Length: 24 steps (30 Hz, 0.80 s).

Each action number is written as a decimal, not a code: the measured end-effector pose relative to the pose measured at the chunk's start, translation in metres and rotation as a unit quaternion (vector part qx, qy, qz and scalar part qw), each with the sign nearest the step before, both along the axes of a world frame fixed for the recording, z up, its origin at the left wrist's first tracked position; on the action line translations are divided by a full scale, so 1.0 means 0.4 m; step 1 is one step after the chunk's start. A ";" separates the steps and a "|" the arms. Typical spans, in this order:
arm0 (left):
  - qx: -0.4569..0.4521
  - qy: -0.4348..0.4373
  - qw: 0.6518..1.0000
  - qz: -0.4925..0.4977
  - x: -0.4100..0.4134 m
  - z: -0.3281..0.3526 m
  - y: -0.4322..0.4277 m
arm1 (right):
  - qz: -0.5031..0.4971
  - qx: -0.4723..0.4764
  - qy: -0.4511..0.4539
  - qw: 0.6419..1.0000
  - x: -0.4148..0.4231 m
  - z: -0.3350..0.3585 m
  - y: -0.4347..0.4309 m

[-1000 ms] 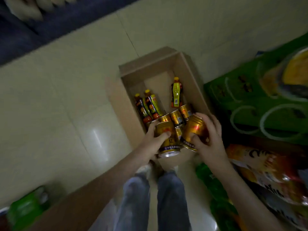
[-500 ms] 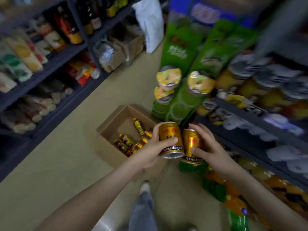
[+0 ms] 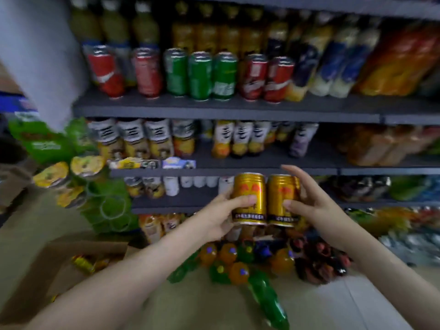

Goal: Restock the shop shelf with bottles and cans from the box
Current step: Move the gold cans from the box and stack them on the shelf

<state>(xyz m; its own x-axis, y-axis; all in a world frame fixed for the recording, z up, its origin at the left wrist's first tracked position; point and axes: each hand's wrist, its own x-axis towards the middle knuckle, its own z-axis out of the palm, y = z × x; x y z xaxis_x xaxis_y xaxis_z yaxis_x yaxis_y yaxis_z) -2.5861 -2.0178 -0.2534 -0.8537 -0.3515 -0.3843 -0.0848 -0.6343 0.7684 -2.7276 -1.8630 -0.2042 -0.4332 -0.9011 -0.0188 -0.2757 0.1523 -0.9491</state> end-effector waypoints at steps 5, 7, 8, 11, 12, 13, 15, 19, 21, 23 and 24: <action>-0.118 0.028 0.990 -0.067 -0.189 0.120 0.037 | -0.112 -0.064 -0.089 0.988 -0.132 0.054 0.075; -0.160 0.039 0.981 -0.098 -0.251 0.156 0.037 | -0.148 -0.088 -0.132 0.976 -0.179 0.068 0.086; -0.178 0.047 0.977 -0.110 -0.281 0.170 0.033 | -0.157 -0.096 -0.150 0.971 -0.202 0.077 0.089; -0.219 0.073 0.963 -0.140 -0.354 0.217 0.023 | -0.168 -0.106 -0.166 0.966 -0.267 0.109 0.095; -0.223 0.079 0.961 -0.144 -0.377 0.235 0.021 | -0.171 -0.107 -0.163 0.966 -0.287 0.123 0.094; -0.228 0.082 0.959 -0.145 -0.400 0.251 0.019 | -0.175 -0.108 -0.155 0.966 -0.307 0.137 0.094; -0.244 0.089 0.955 -0.144 -0.447 0.287 0.016 | -0.183 -0.114 -0.142 0.966 -0.345 0.169 0.091; -0.266 0.085 0.952 -0.123 -0.538 0.381 0.026 | -0.189 -0.154 -0.117 0.963 -0.432 0.246 0.103; -0.284 0.093 0.949 -0.099 -0.580 0.427 0.036 | -0.171 -0.175 -0.085 0.966 -0.483 0.297 0.115; -0.303 0.114 0.943 -0.072 -0.625 0.471 0.049 | -0.146 -0.193 -0.047 0.969 -0.539 0.356 0.128; -0.314 0.124 0.940 -0.055 -0.649 0.494 0.058 | -0.136 -0.202 -0.027 0.970 -0.569 0.386 0.136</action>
<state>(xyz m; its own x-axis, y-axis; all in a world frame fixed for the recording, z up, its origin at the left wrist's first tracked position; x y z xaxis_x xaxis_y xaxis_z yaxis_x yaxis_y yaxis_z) -2.8458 -1.9948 -0.0559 -0.9339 -0.3472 0.0854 0.1085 -0.0477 0.9930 -2.9552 -1.8086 -0.0500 -0.6635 -0.6927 0.2827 -0.2264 -0.1742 -0.9583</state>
